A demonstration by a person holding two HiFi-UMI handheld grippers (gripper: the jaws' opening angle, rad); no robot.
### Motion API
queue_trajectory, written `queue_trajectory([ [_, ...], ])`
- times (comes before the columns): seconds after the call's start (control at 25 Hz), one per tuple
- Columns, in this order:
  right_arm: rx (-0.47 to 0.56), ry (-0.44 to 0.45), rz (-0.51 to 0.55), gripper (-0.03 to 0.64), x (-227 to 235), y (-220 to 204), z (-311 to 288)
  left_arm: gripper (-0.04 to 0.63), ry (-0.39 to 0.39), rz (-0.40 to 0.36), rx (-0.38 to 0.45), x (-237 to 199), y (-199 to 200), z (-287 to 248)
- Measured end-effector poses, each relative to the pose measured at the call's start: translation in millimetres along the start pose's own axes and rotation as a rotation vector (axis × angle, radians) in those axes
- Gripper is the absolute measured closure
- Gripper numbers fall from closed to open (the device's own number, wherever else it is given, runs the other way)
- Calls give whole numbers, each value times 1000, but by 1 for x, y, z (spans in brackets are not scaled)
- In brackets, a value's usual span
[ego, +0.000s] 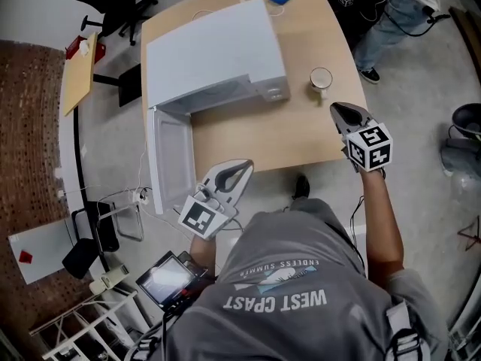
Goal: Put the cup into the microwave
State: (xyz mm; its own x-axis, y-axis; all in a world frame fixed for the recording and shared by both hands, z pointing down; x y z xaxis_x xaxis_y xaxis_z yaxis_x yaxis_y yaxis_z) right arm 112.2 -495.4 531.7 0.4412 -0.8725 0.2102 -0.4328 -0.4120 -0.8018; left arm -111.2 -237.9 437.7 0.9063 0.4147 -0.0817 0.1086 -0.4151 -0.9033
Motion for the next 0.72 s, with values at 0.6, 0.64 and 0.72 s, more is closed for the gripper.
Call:
queue_trajectory([
  [0.6, -222, -107, -60, 472, 63, -55, -113, 575, 48, 69, -111, -24, -19, -17],
  [0.64, -229, -114, -64, 469, 64, -57, -119, 574, 48, 73, -117, -26, -20, -17],
  [0.72, -238, -125, -74, 464, 65, -63, -129, 574, 50, 80, -124, -28, -23, -17],
])
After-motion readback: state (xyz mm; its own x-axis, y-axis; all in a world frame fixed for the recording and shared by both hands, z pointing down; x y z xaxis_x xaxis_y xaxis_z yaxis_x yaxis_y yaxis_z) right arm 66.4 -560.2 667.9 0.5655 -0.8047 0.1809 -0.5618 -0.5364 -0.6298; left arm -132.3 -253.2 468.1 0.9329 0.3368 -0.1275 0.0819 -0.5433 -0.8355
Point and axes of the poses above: the fingertips, and each gripper's own axes: z backward along the fingers, x to its right, y out of its top, the point moved 9 cm from there along z, backward along the fingers, and after that the axes turned 7 degrees about -x, right-handed, at the moved point
